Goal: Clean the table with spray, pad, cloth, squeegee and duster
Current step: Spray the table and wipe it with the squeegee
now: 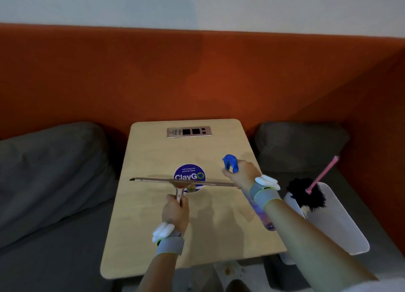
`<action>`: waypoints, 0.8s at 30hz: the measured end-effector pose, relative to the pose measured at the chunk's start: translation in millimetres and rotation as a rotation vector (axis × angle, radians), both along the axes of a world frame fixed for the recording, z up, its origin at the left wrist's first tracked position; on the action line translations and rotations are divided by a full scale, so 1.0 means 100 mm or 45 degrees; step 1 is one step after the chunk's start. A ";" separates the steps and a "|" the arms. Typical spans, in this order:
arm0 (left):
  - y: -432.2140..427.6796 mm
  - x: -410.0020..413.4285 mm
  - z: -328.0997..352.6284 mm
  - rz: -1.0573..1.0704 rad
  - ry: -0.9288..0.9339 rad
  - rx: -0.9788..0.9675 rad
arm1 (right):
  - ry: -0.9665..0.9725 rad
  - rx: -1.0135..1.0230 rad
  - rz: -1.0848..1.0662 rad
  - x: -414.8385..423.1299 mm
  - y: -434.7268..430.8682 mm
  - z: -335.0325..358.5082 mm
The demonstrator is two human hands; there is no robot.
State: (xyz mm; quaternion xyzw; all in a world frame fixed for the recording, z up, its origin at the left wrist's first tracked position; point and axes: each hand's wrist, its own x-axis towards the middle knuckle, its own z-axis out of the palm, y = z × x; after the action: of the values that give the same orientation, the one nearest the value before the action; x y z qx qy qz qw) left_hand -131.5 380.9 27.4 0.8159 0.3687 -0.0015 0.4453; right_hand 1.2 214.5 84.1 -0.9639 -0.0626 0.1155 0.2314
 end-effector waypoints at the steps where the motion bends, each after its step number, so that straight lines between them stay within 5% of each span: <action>1: 0.02 -0.02 -0.02 0.000 0.000 -0.013 | 0.005 -0.048 0.042 0.08 0.07 -0.02; 24: 0.40 0.68 -0.25 -0.002 -0.001 -0.048 | 0.133 -0.207 0.521 1.66 1.64 -0.51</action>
State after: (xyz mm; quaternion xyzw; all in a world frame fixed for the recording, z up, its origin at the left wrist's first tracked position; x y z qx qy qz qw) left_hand -63.2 421.1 2.4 0.8076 0.3678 -0.0086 0.4609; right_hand 167.0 378.7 33.4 -0.9394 -0.2351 0.2146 0.1276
